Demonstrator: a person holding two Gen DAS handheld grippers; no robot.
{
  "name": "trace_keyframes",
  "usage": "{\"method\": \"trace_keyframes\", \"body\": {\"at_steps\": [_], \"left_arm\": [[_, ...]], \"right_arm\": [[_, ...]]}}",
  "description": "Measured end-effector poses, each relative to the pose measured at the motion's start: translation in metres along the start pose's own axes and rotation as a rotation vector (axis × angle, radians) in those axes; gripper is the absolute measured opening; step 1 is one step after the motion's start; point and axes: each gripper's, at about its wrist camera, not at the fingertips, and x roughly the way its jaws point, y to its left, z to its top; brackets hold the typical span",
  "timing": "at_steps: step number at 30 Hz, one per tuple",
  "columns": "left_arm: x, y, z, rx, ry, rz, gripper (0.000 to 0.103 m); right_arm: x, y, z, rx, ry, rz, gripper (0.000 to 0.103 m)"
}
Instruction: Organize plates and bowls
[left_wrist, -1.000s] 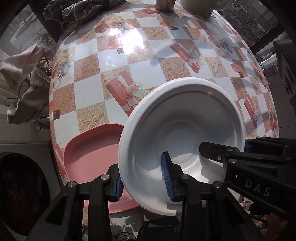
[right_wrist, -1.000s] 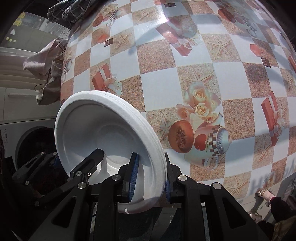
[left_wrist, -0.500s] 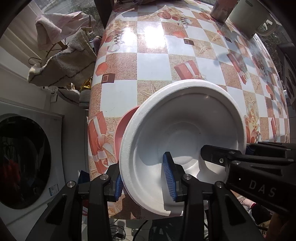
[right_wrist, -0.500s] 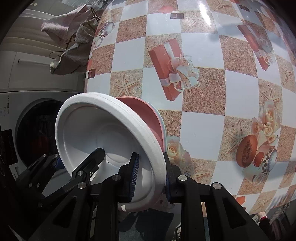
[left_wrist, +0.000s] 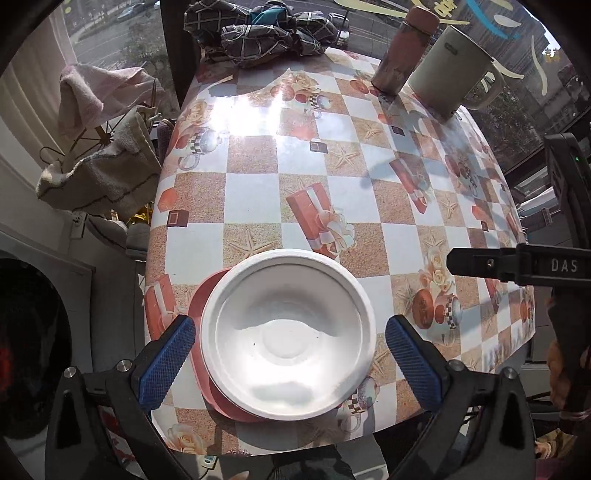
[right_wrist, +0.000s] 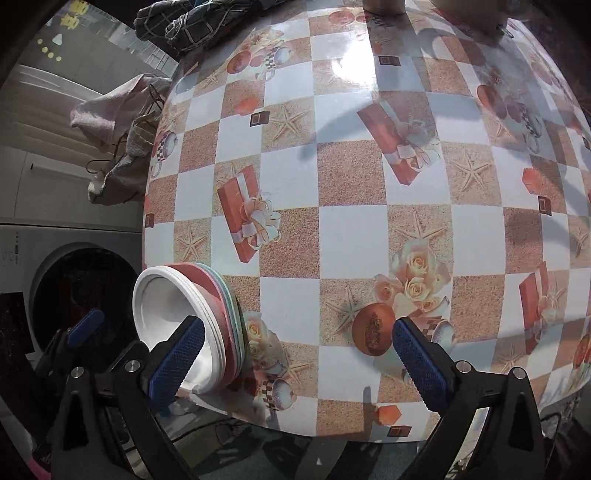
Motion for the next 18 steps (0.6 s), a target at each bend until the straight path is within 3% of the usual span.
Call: {"method": "trace_keyframes", "body": {"at_steps": [3,6,9,13,18], "left_arm": [[0.002,-0.045,0.019,0.047,0.050,-0.114,0.103],[0.007,-0.093,0.045,0.056,0.092,-0.162,0.103],[0.006,-0.131,0.079,0.029,0.059,-0.208,0.103],[0.008,-0.167,0.134,0.046,-0.065,-0.136,0.103],[0.042,-0.175,0.206,0.010,-0.196,-0.011,0.103]], "right_arm": [[-0.024,-0.044,0.019,0.084,-0.025,-0.014,0.102],[-0.044,-0.088,0.042,0.160,-0.012,0.010,0.102],[-0.060,-0.121,0.069,0.206,-0.009,0.045,0.102],[-0.074,-0.153,0.119,0.208,-0.055,-0.010,0.102],[-0.064,-0.180,0.181,0.151,-0.172,-0.115,0.102]]}}
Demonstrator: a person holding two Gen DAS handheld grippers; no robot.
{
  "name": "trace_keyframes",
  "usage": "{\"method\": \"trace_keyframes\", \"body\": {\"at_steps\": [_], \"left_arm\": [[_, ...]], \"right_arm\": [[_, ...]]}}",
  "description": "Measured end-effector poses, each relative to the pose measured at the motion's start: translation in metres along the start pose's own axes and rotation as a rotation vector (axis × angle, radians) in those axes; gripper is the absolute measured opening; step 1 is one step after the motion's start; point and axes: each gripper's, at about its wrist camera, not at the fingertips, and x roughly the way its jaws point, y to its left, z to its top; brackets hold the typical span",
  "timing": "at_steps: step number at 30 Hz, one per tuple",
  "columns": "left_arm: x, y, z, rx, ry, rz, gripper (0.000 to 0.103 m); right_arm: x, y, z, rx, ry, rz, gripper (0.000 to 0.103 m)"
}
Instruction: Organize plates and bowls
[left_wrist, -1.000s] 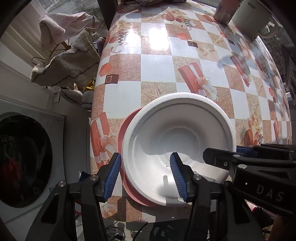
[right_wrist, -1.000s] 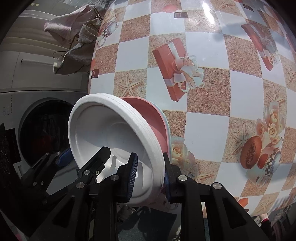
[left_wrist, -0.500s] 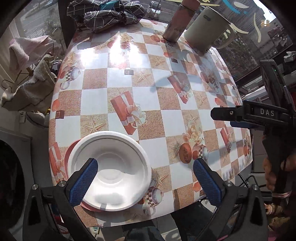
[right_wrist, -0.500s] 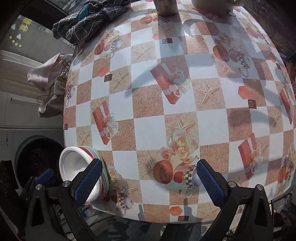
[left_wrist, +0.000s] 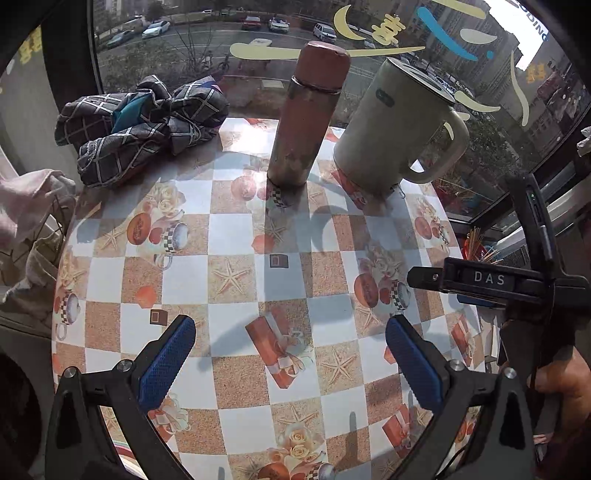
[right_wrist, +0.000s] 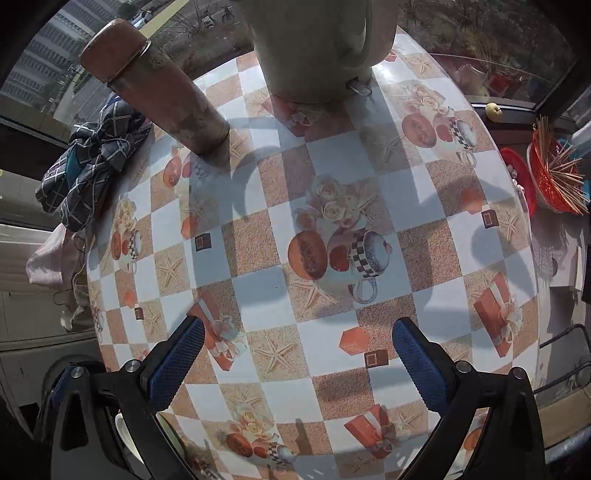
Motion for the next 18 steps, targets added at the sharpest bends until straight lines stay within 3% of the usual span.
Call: {"method": "trace_keyframes", "body": {"at_steps": [4,10,16,18], "left_arm": [[0.061,0.017,0.038,-0.027,-0.051,0.123,0.103],[0.145,0.049,0.067,-0.038,-0.079,0.290,0.103],[0.186,0.063,0.075,0.002,-0.131,0.381,0.103],[0.197,0.068,0.073,0.014,-0.133,0.391,0.103]], "right_arm": [[0.036,0.002,0.036,-0.092,-0.156,-0.092,0.102],[0.085,0.009,0.062,-0.158,-0.309,-0.123,0.102],[0.120,0.018,0.079,-0.205,-0.401,-0.136,0.102],[0.132,0.016,0.082,-0.200,-0.395,-0.133,0.103]]}}
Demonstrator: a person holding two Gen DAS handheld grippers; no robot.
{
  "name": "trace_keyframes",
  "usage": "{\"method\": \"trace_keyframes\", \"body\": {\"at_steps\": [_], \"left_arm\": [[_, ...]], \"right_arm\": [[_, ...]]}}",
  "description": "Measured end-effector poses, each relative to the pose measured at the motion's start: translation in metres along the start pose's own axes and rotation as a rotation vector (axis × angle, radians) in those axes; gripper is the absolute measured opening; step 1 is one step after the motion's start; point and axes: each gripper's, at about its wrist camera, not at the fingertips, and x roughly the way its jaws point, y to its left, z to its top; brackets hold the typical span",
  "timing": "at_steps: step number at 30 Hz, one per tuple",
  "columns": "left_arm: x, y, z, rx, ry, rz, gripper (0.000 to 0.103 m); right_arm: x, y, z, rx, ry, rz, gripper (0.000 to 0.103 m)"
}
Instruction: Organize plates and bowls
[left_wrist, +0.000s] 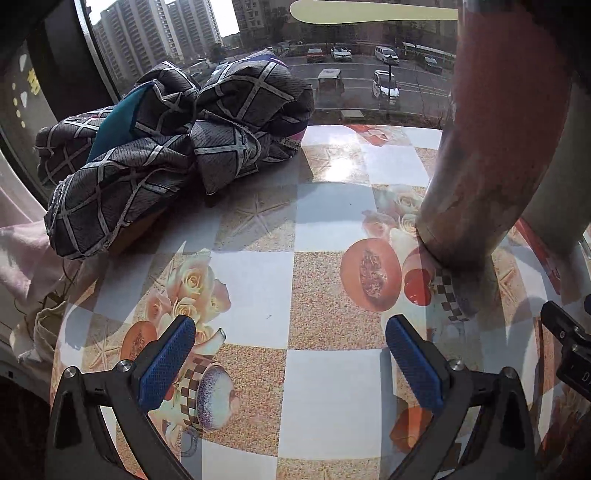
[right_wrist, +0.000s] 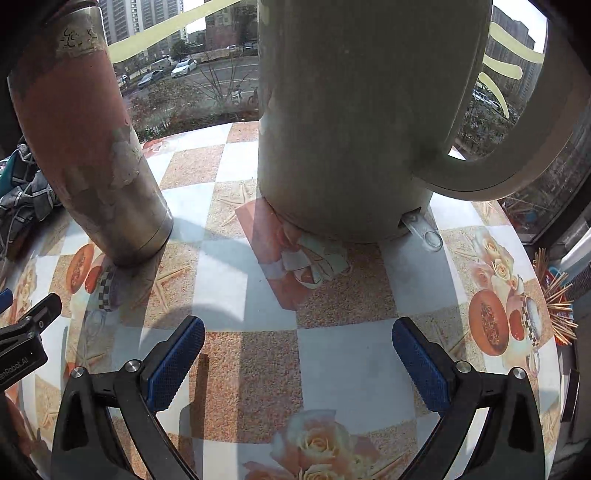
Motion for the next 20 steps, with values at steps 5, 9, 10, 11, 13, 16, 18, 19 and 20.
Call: {"method": "trace_keyframes", "body": {"at_steps": [5,9,10,11,13,16,18,19,20], "left_arm": [[0.009,0.016,-0.002,-0.064,-0.052,-0.073,0.103],[0.014,0.027,-0.001,-0.095,-0.038,-0.120,0.103],[0.014,0.026,-0.001,-0.096,-0.038,-0.123,0.103],[0.013,0.021,0.000,-0.095,-0.038,-0.124,0.103],[0.013,0.021,0.000,-0.095,-0.038,-0.124,0.103],[0.013,0.021,0.000,-0.094,-0.038,-0.124,0.103],[0.012,0.019,0.000,-0.096,-0.040,-0.127,0.103],[0.012,0.017,0.001,-0.094,-0.039,-0.125,0.103],[0.011,0.017,0.001,-0.094,-0.039,-0.124,0.103]], "right_arm": [[0.002,-0.002,-0.001,0.014,-0.061,0.000,0.103],[-0.001,-0.003,-0.001,0.015,-0.061,0.000,0.103],[-0.001,-0.001,-0.001,0.014,-0.061,0.000,0.103],[-0.001,-0.002,-0.001,0.014,-0.061,0.000,0.103],[0.000,-0.001,-0.001,0.014,-0.061,0.000,0.103],[0.000,-0.001,0.000,0.013,-0.061,0.000,0.103],[0.000,-0.002,0.000,0.013,-0.061,0.000,0.103],[0.000,-0.001,0.000,0.013,-0.061,0.000,0.103],[0.000,-0.001,0.000,0.013,-0.061,0.000,0.103]]}}
